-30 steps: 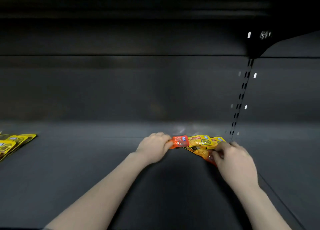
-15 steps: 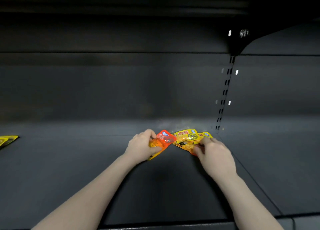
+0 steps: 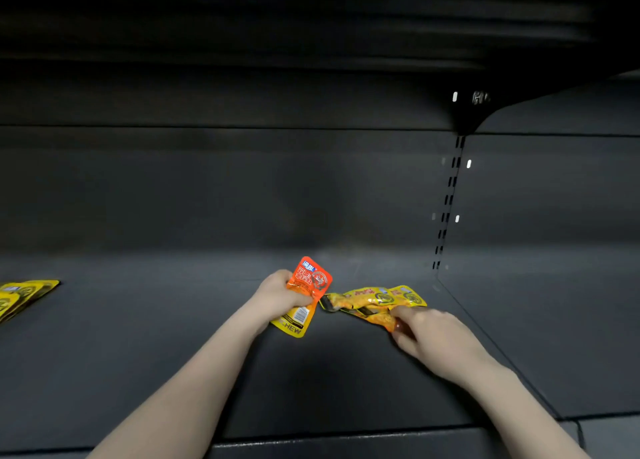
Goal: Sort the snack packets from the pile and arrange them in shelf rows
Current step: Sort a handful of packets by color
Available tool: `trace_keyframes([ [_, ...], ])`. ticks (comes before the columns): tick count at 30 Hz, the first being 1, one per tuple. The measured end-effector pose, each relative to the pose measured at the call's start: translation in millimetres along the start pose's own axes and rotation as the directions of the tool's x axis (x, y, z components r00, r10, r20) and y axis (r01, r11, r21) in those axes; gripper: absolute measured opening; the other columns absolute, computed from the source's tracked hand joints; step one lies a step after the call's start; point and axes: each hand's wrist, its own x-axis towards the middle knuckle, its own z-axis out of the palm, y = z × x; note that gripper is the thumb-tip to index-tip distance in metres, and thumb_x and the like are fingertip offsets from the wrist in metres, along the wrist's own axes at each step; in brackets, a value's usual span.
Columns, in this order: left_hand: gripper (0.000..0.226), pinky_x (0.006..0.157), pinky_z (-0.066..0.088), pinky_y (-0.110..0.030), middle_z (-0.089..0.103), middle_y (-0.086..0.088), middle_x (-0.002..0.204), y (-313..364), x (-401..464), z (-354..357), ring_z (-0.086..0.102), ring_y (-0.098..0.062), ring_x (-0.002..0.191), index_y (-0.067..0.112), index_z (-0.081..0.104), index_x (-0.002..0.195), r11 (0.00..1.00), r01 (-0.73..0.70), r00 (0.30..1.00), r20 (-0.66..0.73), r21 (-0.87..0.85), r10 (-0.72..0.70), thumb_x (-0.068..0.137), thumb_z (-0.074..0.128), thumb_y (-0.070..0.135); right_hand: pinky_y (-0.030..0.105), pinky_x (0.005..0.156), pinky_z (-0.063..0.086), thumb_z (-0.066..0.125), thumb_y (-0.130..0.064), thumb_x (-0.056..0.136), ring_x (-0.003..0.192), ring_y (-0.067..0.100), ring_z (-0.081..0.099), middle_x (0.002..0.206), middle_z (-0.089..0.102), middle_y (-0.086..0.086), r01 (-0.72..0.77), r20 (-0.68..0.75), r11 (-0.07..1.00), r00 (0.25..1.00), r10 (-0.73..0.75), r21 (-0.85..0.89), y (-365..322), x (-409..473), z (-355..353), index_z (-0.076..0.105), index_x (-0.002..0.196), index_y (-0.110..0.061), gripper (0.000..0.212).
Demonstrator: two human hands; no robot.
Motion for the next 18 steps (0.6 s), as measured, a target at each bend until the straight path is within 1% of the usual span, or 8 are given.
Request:
trace_keyframes([
  [3, 0.022, 0.076, 0.052, -0.033, 0.068, -0.006, 0.087, 1, 2, -8, 0.065, -0.019, 0.075, 0.012, 0.056, 0.093, 0.999, 0.031, 0.999, 0.011, -0.044, -0.031, 0.078, 0.071, 0.008, 0.033, 0.082, 0.042, 0.038, -0.04, 0.097, 0.105, 0.028, 0.058, 0.114, 0.064, 0.003, 0.0, -0.03, 0.999, 1.0, 0.002, 0.05, 3, -6, -11, 0.05, 0.121, -0.026, 0.03],
  [5, 0.023, 0.075, 0.053, -0.034, 0.068, -0.008, 0.087, 4, 2, -13, 0.065, -0.02, 0.072, 0.009, 0.057, 0.097, 0.995, 0.04, 0.999, 0.006, -0.087, -0.04, 0.078, 0.07, 0.006, 0.033, 0.084, 0.042, 0.043, -0.034, 0.097, 0.105, 0.027, 0.059, 0.113, 0.066, 0.001, -0.021, -0.079, 0.98, 0.996, 0.037, 0.196, 7, -4, -14, 0.055, 0.121, -0.026, 0.028],
  [8, 0.026, 0.078, 0.054, -0.037, 0.07, -0.013, 0.093, 9, 1, -18, 0.065, -0.023, 0.074, 0.008, 0.058, 0.1, 0.99, 0.038, 0.999, -0.005, -0.138, -0.039, 0.078, 0.07, 0.005, 0.028, 0.08, 0.043, 0.054, -0.017, 0.093, 0.094, 0.02, 0.062, 0.099, 0.068, -0.003, -0.116, -0.078, 0.832, 0.979, 0.187, 0.543, 12, 1, -11, 0.066, 0.109, -0.022, 0.021],
  [10, 0.025, 0.075, 0.054, -0.035, 0.069, -0.013, 0.091, 10, -1, -19, 0.065, -0.022, 0.072, 0.008, 0.058, 0.101, 0.986, 0.034, 0.999, 0.005, -0.161, -0.034, 0.079, 0.07, 0.004, 0.025, 0.075, 0.044, 0.057, -0.011, 0.089, 0.084, 0.014, 0.062, 0.086, 0.067, -0.007, -0.166, -0.021, 0.753, 0.972, 0.232, 0.637, 14, 3, -8, 0.068, 0.095, -0.024, 0.018],
  [12, 0.023, 0.07, 0.053, -0.031, 0.069, -0.01, 0.086, 10, -4, -20, 0.064, -0.02, 0.069, 0.009, 0.057, 0.099, 0.984, 0.037, 0.999, 0.017, -0.173, -0.035, 0.08, 0.069, 0.003, 0.024, 0.073, 0.045, 0.06, -0.008, 0.086, 0.074, 0.009, 0.061, 0.073, 0.067, -0.008, -0.193, 0.037, 0.719, 0.973, 0.227, 0.668, 13, 7, -5, 0.065, 0.082, -0.028, 0.021],
  [15, 0.021, 0.066, 0.052, -0.029, 0.067, -0.007, 0.081, 9, -8, -20, 0.064, -0.018, 0.066, 0.01, 0.057, 0.096, 0.985, 0.047, 0.999, 0.022, -0.168, -0.044, 0.081, 0.068, 0.003, 0.024, 0.071, 0.044, 0.07, -0.021, 0.082, 0.072, 0.009, 0.06, 0.068, 0.065, -0.003, -0.229, 0.109, 0.667, 0.97, 0.217, 0.709, 9, 13, -4, 0.065, 0.088, -0.024, 0.009],
  [17, 0.023, 0.069, 0.053, -0.03, 0.068, -0.008, 0.084, 8, -10, -19, 0.065, -0.018, 0.068, 0.009, 0.058, 0.101, 0.986, 0.052, 0.998, 0.027, -0.16, -0.049, 0.08, 0.068, 0.004, 0.022, 0.071, 0.043, 0.076, -0.033, 0.076, 0.077, 0.01, 0.06, 0.075, 0.064, -0.003, -0.27, 0.173, 0.688, 0.963, 0.209, 0.674, 4, 19, -4, 0.063, 0.101, -0.02, 0.031],
  [18, 0.026, 0.071, 0.054, -0.031, 0.069, -0.009, 0.087, 8, -11, -19, 0.065, -0.019, 0.069, 0.008, 0.058, 0.103, 0.986, 0.054, 0.998, 0.032, -0.156, -0.049, 0.08, 0.068, 0.004, 0.022, 0.07, 0.043, 0.077, -0.037, 0.074, 0.078, 0.01, 0.06, 0.079, 0.064, -0.003, -0.287, 0.203, 0.73, 0.958, 0.203, 0.621, 0, 22, -5, 0.061, 0.106, -0.02, 0.04],
])
